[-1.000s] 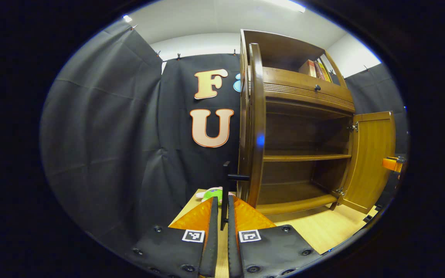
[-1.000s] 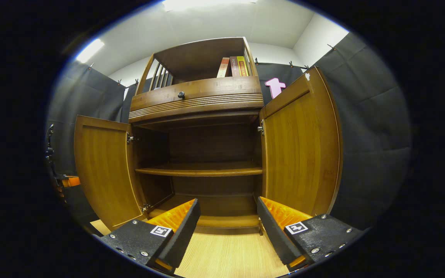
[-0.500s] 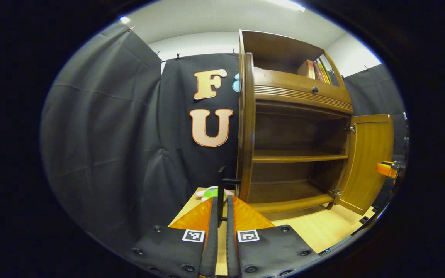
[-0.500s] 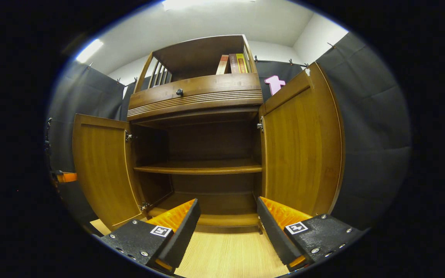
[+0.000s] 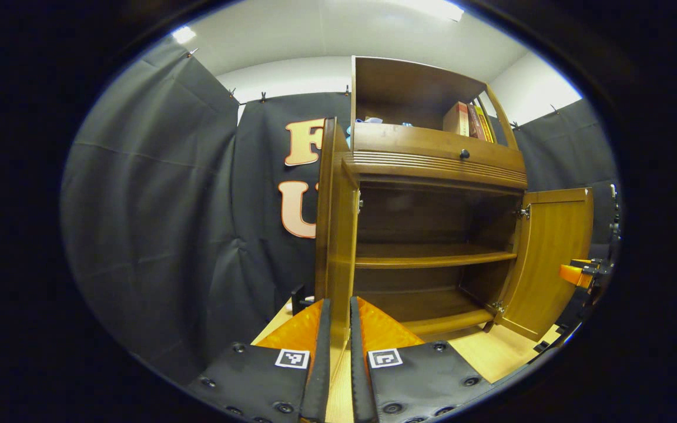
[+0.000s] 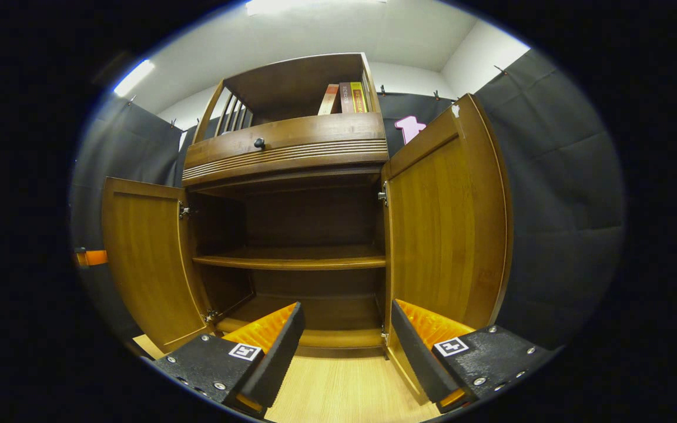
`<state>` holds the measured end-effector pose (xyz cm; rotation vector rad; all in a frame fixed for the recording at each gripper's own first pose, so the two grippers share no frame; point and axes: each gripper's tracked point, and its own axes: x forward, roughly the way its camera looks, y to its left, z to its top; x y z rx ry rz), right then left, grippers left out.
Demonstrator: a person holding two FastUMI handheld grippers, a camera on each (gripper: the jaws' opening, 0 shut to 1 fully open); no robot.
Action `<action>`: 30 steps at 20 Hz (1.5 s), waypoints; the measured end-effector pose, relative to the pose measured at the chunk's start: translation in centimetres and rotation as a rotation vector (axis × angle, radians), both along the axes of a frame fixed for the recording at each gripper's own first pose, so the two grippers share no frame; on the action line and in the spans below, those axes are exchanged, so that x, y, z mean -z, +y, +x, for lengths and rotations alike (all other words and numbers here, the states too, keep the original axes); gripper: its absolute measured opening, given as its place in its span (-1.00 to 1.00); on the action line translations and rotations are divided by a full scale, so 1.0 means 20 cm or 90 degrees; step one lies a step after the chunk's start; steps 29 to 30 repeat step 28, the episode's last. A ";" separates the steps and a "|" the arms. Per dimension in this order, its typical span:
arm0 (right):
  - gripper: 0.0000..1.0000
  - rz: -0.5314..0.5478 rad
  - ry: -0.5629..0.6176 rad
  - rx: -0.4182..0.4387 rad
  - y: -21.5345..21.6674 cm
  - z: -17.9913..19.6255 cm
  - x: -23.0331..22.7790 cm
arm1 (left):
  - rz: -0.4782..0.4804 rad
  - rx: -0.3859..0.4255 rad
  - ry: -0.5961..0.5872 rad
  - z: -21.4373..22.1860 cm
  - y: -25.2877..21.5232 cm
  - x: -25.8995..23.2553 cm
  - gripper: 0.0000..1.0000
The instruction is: Open the right door of the double-door shoe cabinet with the right hand, and open the left door with the left hand.
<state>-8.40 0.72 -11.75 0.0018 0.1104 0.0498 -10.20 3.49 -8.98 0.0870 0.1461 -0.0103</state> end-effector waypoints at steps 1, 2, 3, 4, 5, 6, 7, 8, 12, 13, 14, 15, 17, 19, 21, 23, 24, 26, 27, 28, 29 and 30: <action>0.83 0.001 -0.003 0.000 0.01 -0.04 -0.03 | 0.002 -0.004 -0.008 0.02 -0.02 -0.03 -0.52; 0.83 0.003 -0.007 0.000 0.00 -0.04 -0.05 | 0.007 -0.009 -0.019 0.02 -0.03 -0.06 -0.36; 0.94 0.004 -0.011 0.000 -0.02 -0.04 -0.07 | 0.010 -0.008 -0.031 0.03 -0.06 -0.10 -0.22; 0.89 0.004 -0.016 0.003 -0.04 -0.03 -0.09 | 0.013 -0.005 -0.040 0.04 -0.08 -0.13 -0.09; 0.83 0.003 -0.020 0.006 -0.06 -0.02 -0.11 | 0.017 0.000 -0.047 0.04 -0.11 -0.16 -0.02; 0.89 0.002 -0.023 0.010 -0.08 -0.02 -0.12 | 0.019 0.007 -0.056 0.05 -0.15 -0.19 0.14; 0.94 0.001 -0.026 0.013 -0.10 -0.01 -0.14 | 0.022 0.010 -0.063 0.06 -0.18 -0.21 0.31; 0.83 0.002 -0.028 0.015 -0.12 -0.01 -0.15 | 0.024 0.014 -0.069 0.08 -0.20 -0.23 0.47; 0.83 -0.004 -0.032 0.021 -0.17 0.00 -0.19 | 0.015 0.033 -0.073 0.14 -0.30 -0.27 0.83; 0.83 -0.006 -0.032 0.021 -0.17 0.01 -0.21 | 0.013 0.040 -0.073 0.15 -0.33 -0.27 0.83; 0.83 -0.007 -0.033 0.019 -0.17 0.02 -0.22 | 0.013 0.043 -0.075 0.17 -0.35 -0.28 0.83; 0.83 -0.008 -0.034 0.018 -0.17 0.02 -0.23 | 0.012 0.048 -0.076 0.19 -0.36 -0.29 0.87; 0.83 -0.012 -0.036 0.018 -0.17 0.04 -0.25 | 0.009 0.054 -0.077 0.21 -0.40 -0.30 0.90; 0.83 -0.018 -0.038 0.017 -0.16 0.04 -0.26 | 0.006 0.060 -0.084 0.24 -0.42 -0.32 0.90; 0.83 -0.022 -0.039 0.016 -0.15 0.05 -0.27 | 0.005 0.066 -0.086 0.26 -0.44 -0.33 0.90; 0.83 -0.025 -0.037 0.013 -0.14 0.07 -0.26 | 0.007 0.074 -0.083 0.28 -0.47 -0.32 0.90; 0.82 -0.026 -0.036 0.012 -0.14 0.08 -0.26 | 0.010 0.078 -0.083 0.28 -0.48 -0.32 0.90; 0.82 -0.025 -0.033 0.011 -0.13 0.09 -0.26 | 0.016 0.082 -0.081 0.29 -0.50 -0.33 0.91; 0.82 -0.024 -0.033 0.011 -0.13 0.11 -0.26 | 0.016 0.088 -0.078 0.30 -0.51 -0.32 0.91; 0.60 -0.023 -0.032 0.011 -0.12 0.12 -0.26 | 0.016 0.092 -0.076 0.31 -0.53 -0.31 0.92; 0.60 -0.023 -0.032 0.011 -0.12 0.12 -0.26 | 0.016 0.092 -0.076 0.31 -0.53 -0.31 0.92; 0.60 -0.023 -0.032 0.011 -0.12 0.12 -0.26 | 0.016 0.092 -0.076 0.31 -0.53 -0.31 0.92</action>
